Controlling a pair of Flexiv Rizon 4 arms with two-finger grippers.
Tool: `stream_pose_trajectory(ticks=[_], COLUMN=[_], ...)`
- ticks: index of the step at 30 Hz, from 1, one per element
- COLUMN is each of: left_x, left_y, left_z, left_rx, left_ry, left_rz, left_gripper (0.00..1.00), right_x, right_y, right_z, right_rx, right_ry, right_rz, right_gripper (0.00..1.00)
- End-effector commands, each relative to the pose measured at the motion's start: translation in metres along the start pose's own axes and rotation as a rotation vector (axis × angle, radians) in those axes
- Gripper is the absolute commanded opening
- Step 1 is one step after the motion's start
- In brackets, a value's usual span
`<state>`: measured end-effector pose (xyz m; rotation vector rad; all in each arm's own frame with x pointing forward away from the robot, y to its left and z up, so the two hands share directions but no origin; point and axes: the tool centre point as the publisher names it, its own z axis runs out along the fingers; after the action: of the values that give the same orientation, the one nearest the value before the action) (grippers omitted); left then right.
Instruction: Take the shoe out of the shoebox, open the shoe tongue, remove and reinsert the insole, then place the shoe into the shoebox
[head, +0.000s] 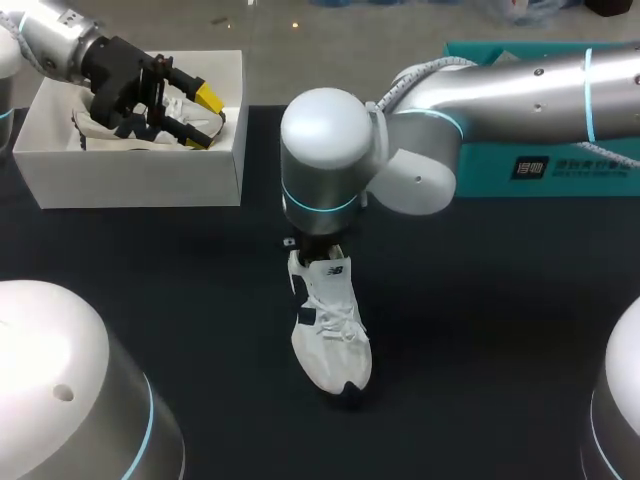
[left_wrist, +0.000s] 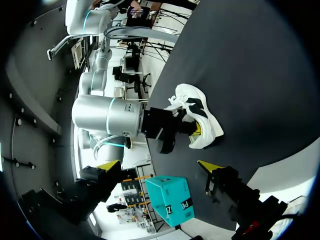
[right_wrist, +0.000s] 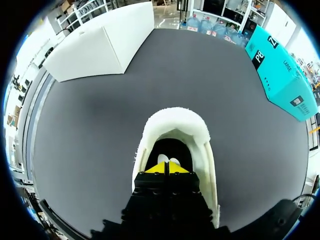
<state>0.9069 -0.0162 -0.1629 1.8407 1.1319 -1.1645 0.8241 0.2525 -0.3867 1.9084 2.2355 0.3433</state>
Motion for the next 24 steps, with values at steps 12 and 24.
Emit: stream_pose_trajectory(ticks=[12, 24], left_x=[0.0, 0.0], left_y=[0.0, 0.0], left_z=[-0.001, -0.001], left_rx=[0.002, 0.002], left_ry=[0.003, 0.003], left_rz=[0.001, 0.001], left_gripper=[1.0, 1.0], right_x=[-0.004, -0.001], right_y=[-0.006, 0.006], right_z=[0.012, -0.004], right_rx=[0.017, -0.088], right_ry=[-0.029, -0.05], right_rz=[0.001, -0.013], right_gripper=[0.0, 0.0])
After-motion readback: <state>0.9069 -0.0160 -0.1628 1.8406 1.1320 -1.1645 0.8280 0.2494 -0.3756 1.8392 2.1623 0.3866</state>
